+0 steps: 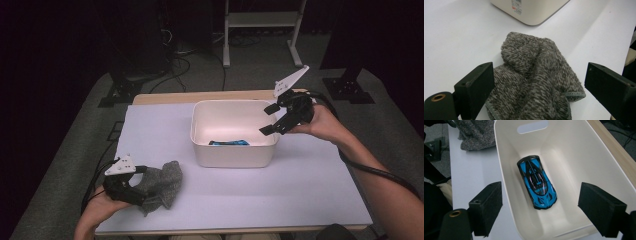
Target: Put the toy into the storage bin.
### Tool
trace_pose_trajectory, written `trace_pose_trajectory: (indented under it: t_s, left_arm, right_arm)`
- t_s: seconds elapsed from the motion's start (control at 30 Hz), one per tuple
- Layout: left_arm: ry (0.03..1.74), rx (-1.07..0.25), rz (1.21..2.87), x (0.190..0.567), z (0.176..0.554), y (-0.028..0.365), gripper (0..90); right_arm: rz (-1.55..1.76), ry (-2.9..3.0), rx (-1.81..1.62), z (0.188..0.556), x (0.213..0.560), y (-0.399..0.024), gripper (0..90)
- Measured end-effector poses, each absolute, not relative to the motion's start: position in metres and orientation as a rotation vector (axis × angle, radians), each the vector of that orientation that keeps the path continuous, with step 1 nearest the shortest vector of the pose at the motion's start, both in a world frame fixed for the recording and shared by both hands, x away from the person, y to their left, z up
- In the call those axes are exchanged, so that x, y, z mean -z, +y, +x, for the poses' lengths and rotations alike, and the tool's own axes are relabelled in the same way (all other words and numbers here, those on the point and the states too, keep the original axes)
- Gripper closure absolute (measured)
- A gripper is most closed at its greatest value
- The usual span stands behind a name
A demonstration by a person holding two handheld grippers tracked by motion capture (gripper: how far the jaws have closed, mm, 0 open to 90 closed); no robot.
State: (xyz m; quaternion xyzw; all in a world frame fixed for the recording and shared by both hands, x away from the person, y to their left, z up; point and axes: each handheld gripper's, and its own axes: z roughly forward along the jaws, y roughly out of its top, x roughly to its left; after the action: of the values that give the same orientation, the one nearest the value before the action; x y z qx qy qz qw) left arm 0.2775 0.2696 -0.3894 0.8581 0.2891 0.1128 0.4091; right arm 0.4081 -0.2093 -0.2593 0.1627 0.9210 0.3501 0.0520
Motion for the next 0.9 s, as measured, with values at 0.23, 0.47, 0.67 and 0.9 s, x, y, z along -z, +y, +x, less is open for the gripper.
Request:
trace_pose_trajectory:
  t_s: [0.23, 0.47, 0.67, 0.9]
  left_arm:
    - [0.723, -0.283, 2.163, 0.390, 0.278, 0.268, 8.3]
    - [0.724, -0.304, 2.158, 0.392, 0.278, 0.266, 8.3]
    - [0.728, -0.300, 2.163, 0.393, 0.279, 0.266, 8.3]
    - [0.725, -0.304, 2.166, 0.393, 0.279, 0.266, 8.3]
  right_arm:
    - [0.543, 2.773, -1.073, 0.400, 0.262, -0.229, 18.2]
    - [0.605, 2.751, -1.091, 0.392, 0.269, -0.249, 18.1]
    - [0.656, 2.742, -1.099, 0.386, 0.278, -0.263, 18.1]
    - [0.696, 2.733, -1.109, 0.379, 0.289, -0.274, 17.7]
